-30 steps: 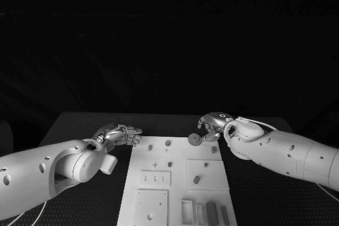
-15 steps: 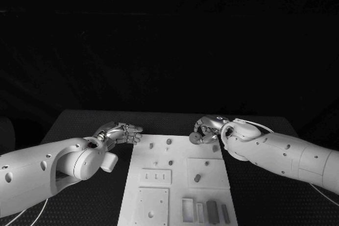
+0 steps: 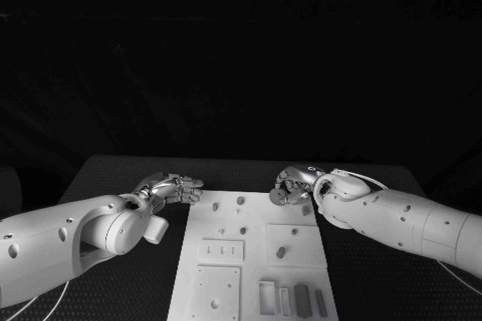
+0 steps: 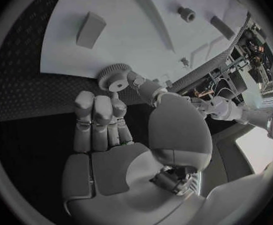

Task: Assemble the parts on the task board

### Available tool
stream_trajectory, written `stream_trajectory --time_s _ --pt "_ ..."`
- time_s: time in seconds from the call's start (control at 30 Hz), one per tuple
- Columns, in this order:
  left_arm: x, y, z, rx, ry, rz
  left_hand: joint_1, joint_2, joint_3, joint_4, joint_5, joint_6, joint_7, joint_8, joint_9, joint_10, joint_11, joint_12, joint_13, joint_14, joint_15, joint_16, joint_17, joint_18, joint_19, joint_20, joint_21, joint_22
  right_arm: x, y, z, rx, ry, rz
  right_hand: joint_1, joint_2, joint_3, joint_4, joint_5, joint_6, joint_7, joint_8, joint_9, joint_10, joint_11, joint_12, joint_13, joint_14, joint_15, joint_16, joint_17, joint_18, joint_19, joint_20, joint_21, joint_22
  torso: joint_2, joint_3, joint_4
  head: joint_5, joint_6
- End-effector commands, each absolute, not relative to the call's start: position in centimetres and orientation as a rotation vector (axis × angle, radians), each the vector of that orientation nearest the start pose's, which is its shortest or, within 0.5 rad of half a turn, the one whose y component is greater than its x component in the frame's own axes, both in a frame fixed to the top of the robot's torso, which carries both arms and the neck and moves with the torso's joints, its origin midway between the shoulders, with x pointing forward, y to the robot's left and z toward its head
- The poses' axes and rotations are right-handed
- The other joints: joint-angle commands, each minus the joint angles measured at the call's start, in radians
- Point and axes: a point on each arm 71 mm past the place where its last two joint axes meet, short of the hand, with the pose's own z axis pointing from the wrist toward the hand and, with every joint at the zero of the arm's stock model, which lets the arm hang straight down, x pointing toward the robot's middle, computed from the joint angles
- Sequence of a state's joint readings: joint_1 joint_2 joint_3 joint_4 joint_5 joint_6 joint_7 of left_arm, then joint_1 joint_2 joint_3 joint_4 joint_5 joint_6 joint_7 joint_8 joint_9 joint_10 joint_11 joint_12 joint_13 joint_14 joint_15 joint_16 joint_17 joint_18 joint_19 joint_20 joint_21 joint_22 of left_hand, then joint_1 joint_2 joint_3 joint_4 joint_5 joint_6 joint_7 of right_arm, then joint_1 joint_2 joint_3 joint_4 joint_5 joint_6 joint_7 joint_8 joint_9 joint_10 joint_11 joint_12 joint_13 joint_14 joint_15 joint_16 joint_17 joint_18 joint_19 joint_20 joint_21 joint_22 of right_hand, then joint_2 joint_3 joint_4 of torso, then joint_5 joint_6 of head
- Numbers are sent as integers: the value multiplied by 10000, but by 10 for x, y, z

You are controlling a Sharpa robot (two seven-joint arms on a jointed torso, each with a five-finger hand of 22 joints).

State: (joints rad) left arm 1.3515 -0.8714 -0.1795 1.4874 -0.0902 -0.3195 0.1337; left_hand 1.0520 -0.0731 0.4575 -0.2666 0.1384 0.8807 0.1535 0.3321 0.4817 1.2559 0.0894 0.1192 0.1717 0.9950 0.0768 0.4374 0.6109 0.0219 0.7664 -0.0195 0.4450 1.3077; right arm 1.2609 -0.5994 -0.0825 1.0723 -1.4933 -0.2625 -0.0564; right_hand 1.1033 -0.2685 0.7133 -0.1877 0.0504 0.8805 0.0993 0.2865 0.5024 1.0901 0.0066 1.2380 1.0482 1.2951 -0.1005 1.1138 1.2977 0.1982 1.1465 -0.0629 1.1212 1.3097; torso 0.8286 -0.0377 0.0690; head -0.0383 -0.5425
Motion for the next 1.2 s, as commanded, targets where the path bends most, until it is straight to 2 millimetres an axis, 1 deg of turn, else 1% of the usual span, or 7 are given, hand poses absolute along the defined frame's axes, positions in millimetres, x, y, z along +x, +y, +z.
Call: stream_trajectory --time_s 0.03,0.33,0.63,0.93,1.03,1.07,1.2 --pt "503 236 -171 -10708 16601 -12762 -3 7 42 -13 -16 5 71 -39 16 42 14 -51 18 20 40 -68 17 208 -59 -1 69 187 567 -209 -194 -1994 16926 4357 45 81 56 58 16 197 138 29 -5 -24 -53 68 -20 -1 -47 48 -21 636 -31 -79 65 188 9 8 6 8 -17" --pt "503 234 -172 -10698 16647 -12777 -6 6 42 -14 -16 4 72 -41 18 43 16 -58 20 20 42 -72 21 207 -61 1 71 187 568 -210 -195 -1997 17014 4311 77 15 141 98 17 129 161 -26 -43 -35 -33 88 -45 -15 -31 82 -54 636 -54 -87 105 184 5 11 -3 37 -3" --pt "503 236 -172 -10734 16641 -12718 -7 3 42 -17 -16 1 74 -45 20 42 18 -65 21 18 43 -78 26 208 -64 2 72 187 568 -210 -198 -2057 17261 4290 2 -8 103 145 18 132 212 -36 -58 -60 15 95 -69 -35 12 103 -82 636 -77 -83 136 182 -8 1 0 30 -35" --pt "503 235 -172 -10718 16667 -12747 -2 6 47 -21 -14 0 76 -48 22 42 19 -72 23 17 45 -83 30 209 -66 3 74 187 567 -206 -202 -2141 17322 4328 23 50 98 144 15 215 223 1 -50 -61 29 117 -84 -38 30 131 -102 636 -87 -89 162 179 3 4 1 33 -48" --pt "503 236 -172 -10736 16654 -12718 0 7 48 -23 -14 0 76 -49 23 43 19 -74 24 17 45 -85 32 209 -67 3 75 187 567 -208 -204 -2259 17324 4180 142 118 216 147 2 471 219 123 -6 -56 22 145 -112 -45 28 168 -137 636 -105 -102 192 171 4 8 2 25 -58" --pt "503 236 -172 -10740 16651 -12710 1 7 49 -23 -14 0 76 -49 23 44 19 -75 24 17 45 -85 33 209 -67 3 75 187 567 -209 -205 -2290 17321 4135 169 133 256 154 -2 530 213 151 4 -56 19 149 -119 -48 24 175 -145 636 -109 -105 197 169 5 5 3 23 -90" --pt "503 237 -172 -10740 16647 -12704 2 8 50 -24 -14 1 76 -50 25 45 19 -77 25 18 45 -86 35 210 -68 4 76 187 566 -208 -204 -2663 17027 3986 313 175 481 173 -7 913 153 340 96 -48 -31 171 -158 -62 -16 212 -184 636 -124 -114 229 162 1 1 -2 32 -91"
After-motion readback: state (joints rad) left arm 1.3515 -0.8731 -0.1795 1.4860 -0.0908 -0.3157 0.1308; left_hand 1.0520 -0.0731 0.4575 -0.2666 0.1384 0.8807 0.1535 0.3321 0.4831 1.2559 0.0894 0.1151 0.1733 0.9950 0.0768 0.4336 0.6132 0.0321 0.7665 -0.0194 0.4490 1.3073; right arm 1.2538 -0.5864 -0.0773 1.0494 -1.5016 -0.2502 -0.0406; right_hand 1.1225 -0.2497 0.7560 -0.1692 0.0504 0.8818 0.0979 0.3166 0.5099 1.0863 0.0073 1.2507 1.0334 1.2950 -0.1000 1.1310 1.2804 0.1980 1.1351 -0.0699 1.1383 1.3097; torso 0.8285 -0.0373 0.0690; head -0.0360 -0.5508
